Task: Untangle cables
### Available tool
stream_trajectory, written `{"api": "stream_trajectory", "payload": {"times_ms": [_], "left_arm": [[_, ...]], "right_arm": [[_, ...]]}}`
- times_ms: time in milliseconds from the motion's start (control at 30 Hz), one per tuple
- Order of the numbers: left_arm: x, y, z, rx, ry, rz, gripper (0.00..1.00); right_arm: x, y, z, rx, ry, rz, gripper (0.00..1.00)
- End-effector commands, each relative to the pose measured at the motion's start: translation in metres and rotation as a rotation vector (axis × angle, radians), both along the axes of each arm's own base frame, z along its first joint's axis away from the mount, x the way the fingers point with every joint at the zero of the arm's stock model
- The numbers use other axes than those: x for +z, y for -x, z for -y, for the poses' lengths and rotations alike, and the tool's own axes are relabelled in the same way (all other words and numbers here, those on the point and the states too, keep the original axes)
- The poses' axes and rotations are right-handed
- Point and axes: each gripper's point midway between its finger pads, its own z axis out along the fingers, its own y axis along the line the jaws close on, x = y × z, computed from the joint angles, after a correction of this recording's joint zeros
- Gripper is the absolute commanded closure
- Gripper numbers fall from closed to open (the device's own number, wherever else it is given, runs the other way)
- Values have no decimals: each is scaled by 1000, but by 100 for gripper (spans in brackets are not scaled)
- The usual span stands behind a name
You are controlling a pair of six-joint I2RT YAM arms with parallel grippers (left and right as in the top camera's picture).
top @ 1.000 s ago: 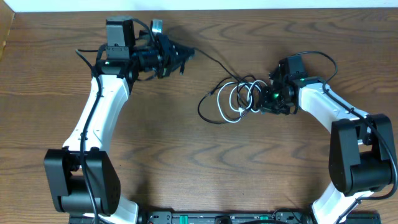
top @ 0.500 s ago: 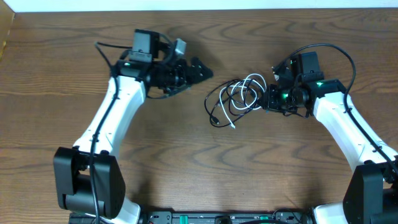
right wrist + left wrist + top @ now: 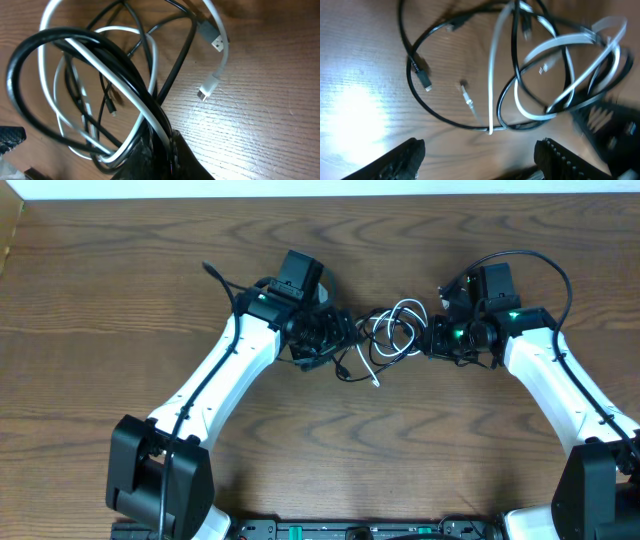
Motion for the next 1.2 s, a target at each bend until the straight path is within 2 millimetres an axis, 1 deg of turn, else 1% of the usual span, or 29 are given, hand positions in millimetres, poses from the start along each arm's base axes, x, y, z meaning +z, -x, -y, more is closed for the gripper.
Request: {"api": "stream_trajectory", "payload": {"times_ms": [0, 67, 133, 200, 267, 367, 533, 667, 800, 933, 1033, 1167], "left_arm": [[-2, 2, 3, 305, 3, -173, 25], [3, 4, 17, 342, 67, -230, 26], [11, 4, 35, 307, 152, -249, 27], [13, 7, 48, 289, 198, -282, 28], [11, 13, 56, 284, 210, -320, 28], [2, 21, 67, 282, 194, -366, 28], [-18, 24, 72, 308, 164, -429, 28], [-40, 24, 72, 328, 128, -475, 28], [-61, 14, 71, 351, 99, -461, 28], [-79, -3, 69, 414, 69, -414, 29], [-90, -14, 71, 429, 62, -372, 30], [-105, -16, 79, 417, 60, -361, 34]], "right_arm": [[5, -1, -1, -3, 4, 16, 92], [4, -2, 1, -8, 18, 19, 92], [4, -2, 1, -9, 19, 19, 92], [4, -2, 1, -9, 19, 19, 92], [4, -2, 1, -10, 19, 20, 92], [4, -4, 1, -9, 17, 28, 92], [5, -5, 1, -9, 16, 34, 92], [5, -5, 1, -9, 16, 33, 92], [5, -4, 1, -9, 16, 32, 92], [4, -4, 1, -9, 17, 29, 91], [5, -4, 1, -9, 17, 31, 91], [5, -4, 1, -9, 17, 31, 91]]}}
